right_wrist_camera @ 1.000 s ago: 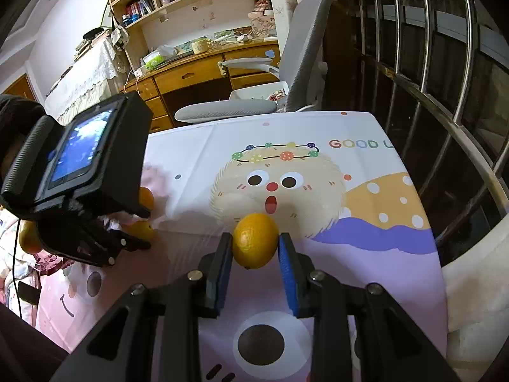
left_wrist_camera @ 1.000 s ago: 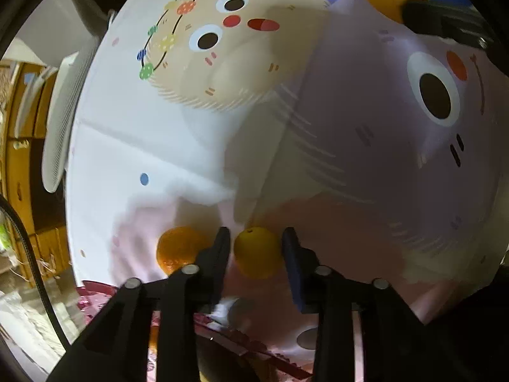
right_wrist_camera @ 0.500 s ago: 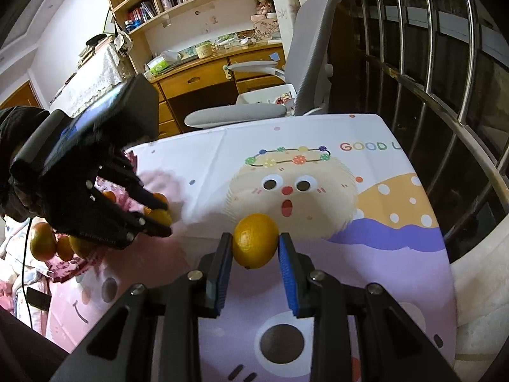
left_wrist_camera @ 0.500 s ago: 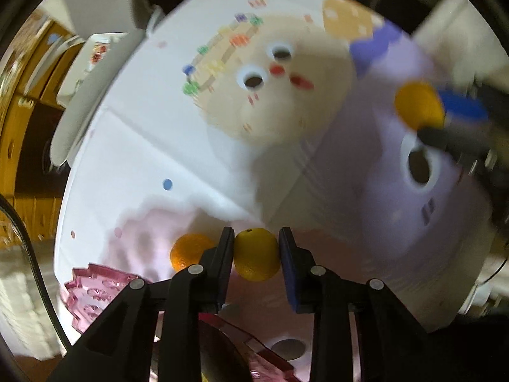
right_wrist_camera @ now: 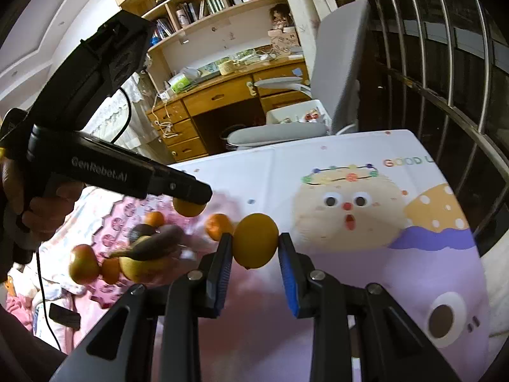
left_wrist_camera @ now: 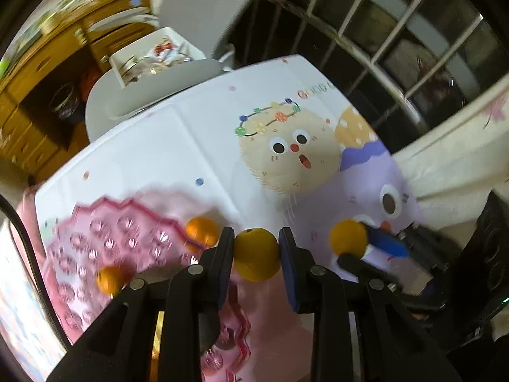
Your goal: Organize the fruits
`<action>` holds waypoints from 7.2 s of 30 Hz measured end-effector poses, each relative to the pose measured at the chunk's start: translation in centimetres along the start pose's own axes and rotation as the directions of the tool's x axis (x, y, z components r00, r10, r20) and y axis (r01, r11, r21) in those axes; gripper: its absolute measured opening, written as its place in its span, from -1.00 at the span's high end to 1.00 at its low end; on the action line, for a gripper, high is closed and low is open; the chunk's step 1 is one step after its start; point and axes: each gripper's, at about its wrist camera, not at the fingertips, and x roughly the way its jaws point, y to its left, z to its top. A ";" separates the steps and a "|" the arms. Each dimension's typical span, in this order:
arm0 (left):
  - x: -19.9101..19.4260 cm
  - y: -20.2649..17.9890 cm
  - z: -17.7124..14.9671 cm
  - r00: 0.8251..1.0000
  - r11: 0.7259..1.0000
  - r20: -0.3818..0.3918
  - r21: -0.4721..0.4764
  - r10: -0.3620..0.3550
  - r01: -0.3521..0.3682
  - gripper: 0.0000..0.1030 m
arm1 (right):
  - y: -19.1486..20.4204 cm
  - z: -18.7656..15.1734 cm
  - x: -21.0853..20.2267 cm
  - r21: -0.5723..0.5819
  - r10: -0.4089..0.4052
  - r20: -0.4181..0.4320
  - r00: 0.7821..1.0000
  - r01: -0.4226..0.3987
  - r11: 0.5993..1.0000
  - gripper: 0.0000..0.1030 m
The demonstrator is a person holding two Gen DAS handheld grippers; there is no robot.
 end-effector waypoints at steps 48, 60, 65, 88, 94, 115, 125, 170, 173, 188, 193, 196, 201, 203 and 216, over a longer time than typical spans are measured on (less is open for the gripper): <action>-8.4 8.4 -16.2 0.987 0.946 0.110 -0.314 0.116 -0.076 -0.49 | 11.9 -3.0 0.7 -0.005 0.039 -0.167 0.985 -0.040 0.999 -0.17; -9.2 1.3 -19.9 0.952 0.787 0.147 -0.603 0.267 -0.128 -0.59 | 7.0 -0.3 0.2 -0.332 0.154 -0.287 0.946 -0.249 0.910 -0.28; -8.0 -0.9 -20.4 0.951 0.747 0.131 -0.651 0.282 -0.132 -0.59 | 5.8 0.2 0.8 -0.458 0.155 -0.331 0.931 -0.302 0.836 -0.28; -1.9 -2.4 -19.4 0.929 0.690 0.220 -0.722 0.298 -0.050 -0.60 | 4.2 -0.7 13.1 -0.748 0.092 -0.229 0.969 -0.236 0.621 -0.28; -1.5 -1.7 -19.8 0.933 0.678 0.214 -0.734 0.291 -0.043 -0.60 | 5.2 -0.7 14.9 -0.767 0.107 -0.247 0.963 -0.262 0.586 -0.17; -3.4 -0.1 -21.5 0.918 0.679 0.257 -0.734 0.301 -0.017 -0.60 | 5.0 -0.3 15.2 -0.684 0.006 -0.282 0.960 -0.205 0.700 0.21; -7.7 1.1 -26.2 0.882 0.722 0.309 -0.690 0.355 -0.049 -0.60 | 4.7 -0.4 9.8 -0.588 -0.095 -0.272 0.958 -0.088 0.804 0.21; -14.0 -5.0 -34.8 0.894 0.851 0.405 -0.523 0.193 0.053 -0.60 | 12.5 -10.9 -6.1 -0.083 -0.098 -0.330 0.939 0.074 0.994 -0.51; -13.8 -8.0 -34.9 0.908 0.848 0.368 -0.529 0.202 0.025 -0.60 | 10.4 -12.7 -9.8 -0.046 -0.119 -0.378 0.918 0.110 0.993 -0.67; -19.2 -17.2 -32.8 0.925 0.883 0.266 -0.452 0.273 -0.130 -0.83 | 7.8 -10.8 -24.7 -0.005 -0.140 -0.464 0.875 0.155 0.988 -0.72; -20.6 -19.7 -32.3 0.913 0.872 0.219 -0.436 0.344 -0.224 -0.97 | 9.5 -9.7 -27.3 -0.035 -0.118 -0.418 0.901 0.114 0.993 -0.80; -20.5 -20.4 -32.3 0.907 0.857 0.202 -0.452 0.369 -0.248 -0.99 | 9.9 -9.9 -27.8 -0.038 -0.115 -0.409 0.905 0.109 0.993 -0.80; -20.5 -21.0 -32.2 0.878 0.838 0.203 -0.451 0.433 -0.309 -0.99 | 9.6 -10.2 -28.0 -0.025 -0.133 -0.392 0.910 0.134 0.991 -0.82; -20.3 -20.8 -32.2 0.876 0.831 0.201 -0.462 0.438 -0.310 -0.99 | 9.5 -10.3 -27.9 -0.025 -0.137 -0.389 0.911 0.138 0.990 -0.89; -20.3 -20.5 -31.8 0.856 0.797 0.199 -0.508 0.478 -0.327 -0.99 | 9.5 -9.5 -27.3 -0.069 -0.153 -0.364 0.919 0.137 0.988 -1.00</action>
